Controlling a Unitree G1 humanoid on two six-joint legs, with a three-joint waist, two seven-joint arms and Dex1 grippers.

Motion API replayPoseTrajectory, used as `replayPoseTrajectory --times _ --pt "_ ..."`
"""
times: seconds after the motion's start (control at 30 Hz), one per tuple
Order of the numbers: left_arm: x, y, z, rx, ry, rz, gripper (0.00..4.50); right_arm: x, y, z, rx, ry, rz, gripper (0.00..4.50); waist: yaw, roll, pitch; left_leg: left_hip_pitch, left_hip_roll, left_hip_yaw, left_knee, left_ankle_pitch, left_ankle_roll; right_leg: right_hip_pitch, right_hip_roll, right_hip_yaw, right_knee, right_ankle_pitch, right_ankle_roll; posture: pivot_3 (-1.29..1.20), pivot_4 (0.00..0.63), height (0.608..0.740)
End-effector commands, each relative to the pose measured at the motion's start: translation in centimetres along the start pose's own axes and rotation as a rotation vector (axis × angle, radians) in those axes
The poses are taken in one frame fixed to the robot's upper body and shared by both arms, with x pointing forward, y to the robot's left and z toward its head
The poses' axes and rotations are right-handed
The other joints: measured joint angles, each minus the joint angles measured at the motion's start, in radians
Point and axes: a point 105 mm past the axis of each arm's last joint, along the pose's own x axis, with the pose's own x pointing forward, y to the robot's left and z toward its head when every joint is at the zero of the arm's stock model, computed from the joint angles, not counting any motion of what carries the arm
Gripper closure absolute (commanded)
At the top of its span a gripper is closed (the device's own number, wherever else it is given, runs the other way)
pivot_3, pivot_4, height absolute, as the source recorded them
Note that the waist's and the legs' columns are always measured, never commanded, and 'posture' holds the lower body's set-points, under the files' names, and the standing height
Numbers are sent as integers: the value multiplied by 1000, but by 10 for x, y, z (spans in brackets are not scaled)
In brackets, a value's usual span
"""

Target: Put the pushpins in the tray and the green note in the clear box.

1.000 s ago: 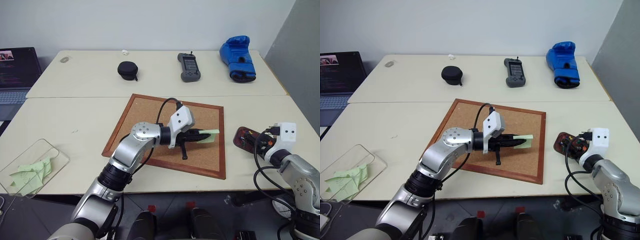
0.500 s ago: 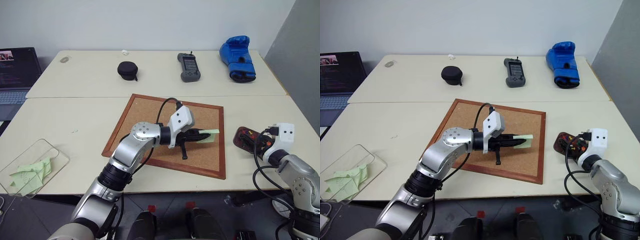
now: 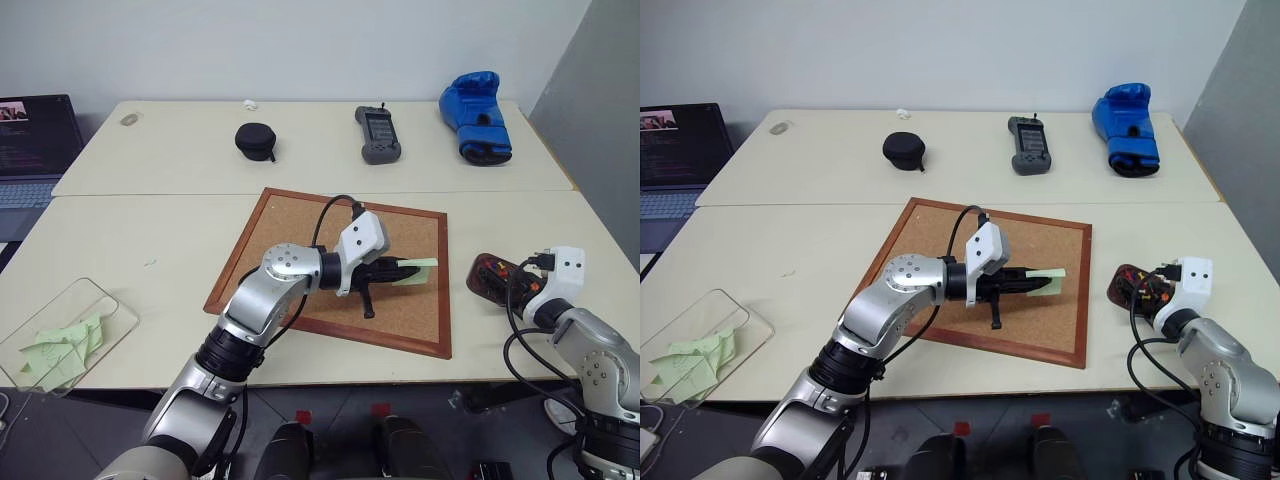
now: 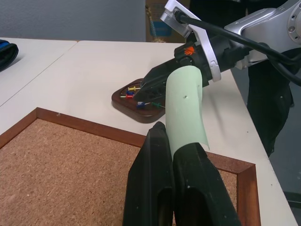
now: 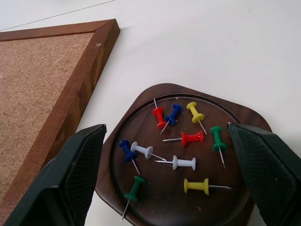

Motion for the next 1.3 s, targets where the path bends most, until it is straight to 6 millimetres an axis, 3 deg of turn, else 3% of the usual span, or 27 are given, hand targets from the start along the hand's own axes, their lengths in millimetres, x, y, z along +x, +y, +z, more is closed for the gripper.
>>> replayPoseTrajectory --times 0.03,0.33,0.5,0.77,1.03,1.17,1.3 --pt "-2 2 16 53 -41 12 4500 -5 2 20 -63 -66 9 138 0 0 0 0 0 0 0 0 0 0 0 0 0 0 0 0 150 740" --pt "-11 12 19 42 -46 45 4500 -22 26 51 -184 -123 159 138 0 0 0 0 0 0 0 0 0 0 0 0 0 0 0 0 150 740" --pt "-25 28 23 15 -55 109 4500 -41 75 74 -262 -212 443 62 -1 0 0 0 0 0 0 0 0 0 0 0 0 0 0 0 150 740" --pt "-66 47 32 -90 -87 284 4500 -63 139 73 -424 -266 773 62 -1 0 0 0 0 -2 0 0 0 0 1 -1 0 0 0 0 150 740" --pt "-147 61 42 -135 -76 696 4500 -72 196 74 -430 -288 1086 62 -8 -1 1 1 2 -7 0 0 0 0 0 -3 0 0 0 0 150 740" --pt "-207 66 34 -151 -35 1035 4500 -74 211 78 -434 -306 1181 62 -2 -2 1 0 2 -9 0 0 0 0 -1 -2 0 0 0 0 150 740" --pt "-268 58 17 -162 35 1395 4500 -70 215 82 -422 -312 1230 62 1 -2 1 1 2 -10 0 0 0 1 -2 -3 -1 0 0 0 150 740"
